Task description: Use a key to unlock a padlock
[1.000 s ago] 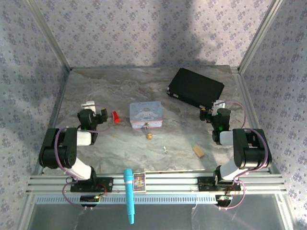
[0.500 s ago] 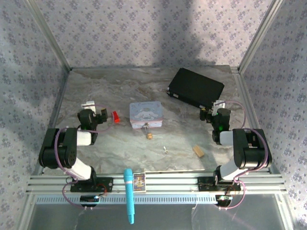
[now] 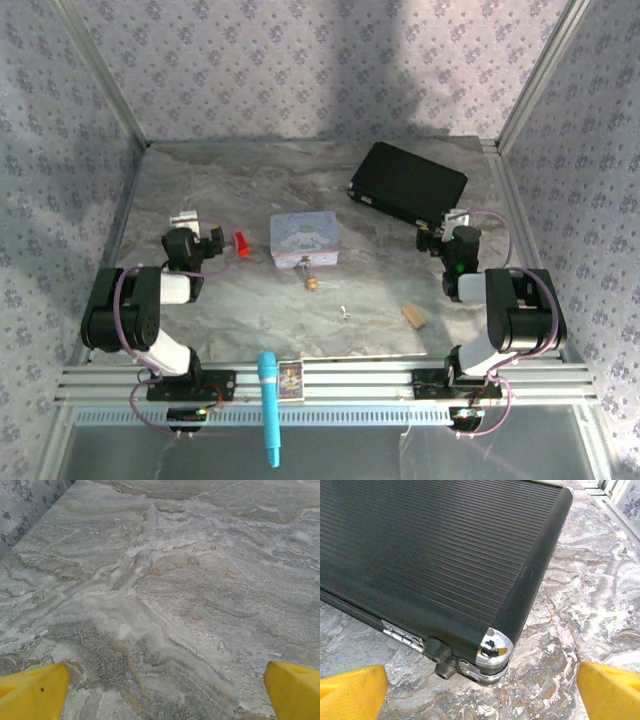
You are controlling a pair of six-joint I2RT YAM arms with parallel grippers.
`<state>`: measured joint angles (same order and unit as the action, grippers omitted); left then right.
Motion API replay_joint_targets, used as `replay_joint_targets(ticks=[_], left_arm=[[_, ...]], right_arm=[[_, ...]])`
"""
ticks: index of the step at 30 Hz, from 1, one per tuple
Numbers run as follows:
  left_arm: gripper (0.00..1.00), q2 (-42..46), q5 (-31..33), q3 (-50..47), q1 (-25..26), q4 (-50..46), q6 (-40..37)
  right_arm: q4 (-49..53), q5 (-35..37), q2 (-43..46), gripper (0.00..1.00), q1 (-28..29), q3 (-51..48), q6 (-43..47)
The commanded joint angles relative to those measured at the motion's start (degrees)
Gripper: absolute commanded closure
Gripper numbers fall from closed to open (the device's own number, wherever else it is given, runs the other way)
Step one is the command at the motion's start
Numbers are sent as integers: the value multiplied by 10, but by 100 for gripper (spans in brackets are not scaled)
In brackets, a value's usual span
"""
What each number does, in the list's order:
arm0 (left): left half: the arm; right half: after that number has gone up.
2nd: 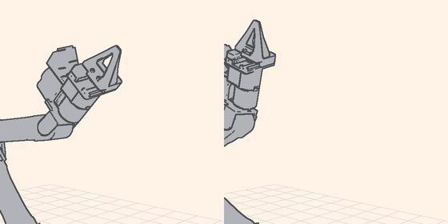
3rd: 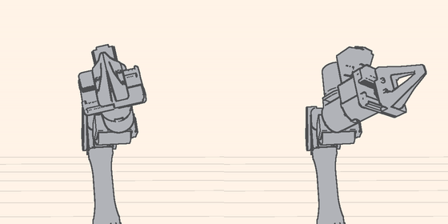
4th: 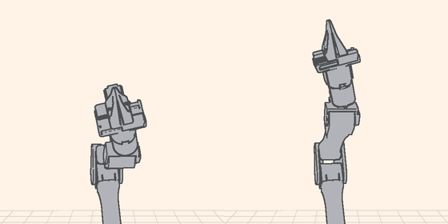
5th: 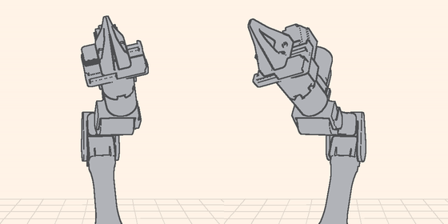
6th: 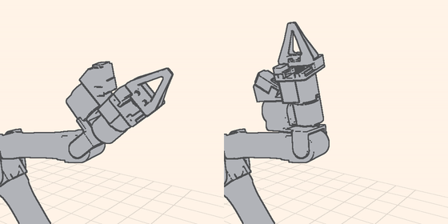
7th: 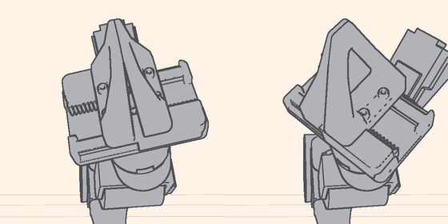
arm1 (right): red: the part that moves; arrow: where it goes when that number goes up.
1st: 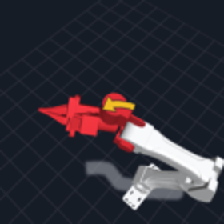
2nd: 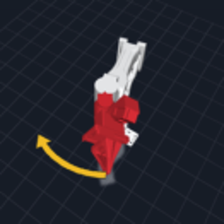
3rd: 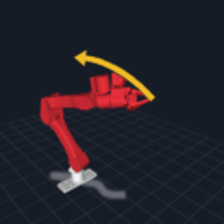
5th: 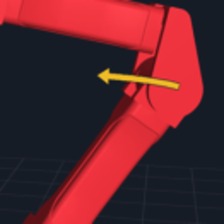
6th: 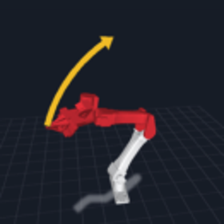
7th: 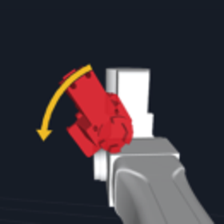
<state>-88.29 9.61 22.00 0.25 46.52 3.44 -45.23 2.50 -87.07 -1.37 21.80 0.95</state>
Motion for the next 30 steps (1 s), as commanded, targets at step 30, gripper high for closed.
replay_joint_targets(ticks=[30], left_arm=[[0,386,-136,115,151,-554,492]], right_arm=[[640,-108,313,1,136,175,-178]])
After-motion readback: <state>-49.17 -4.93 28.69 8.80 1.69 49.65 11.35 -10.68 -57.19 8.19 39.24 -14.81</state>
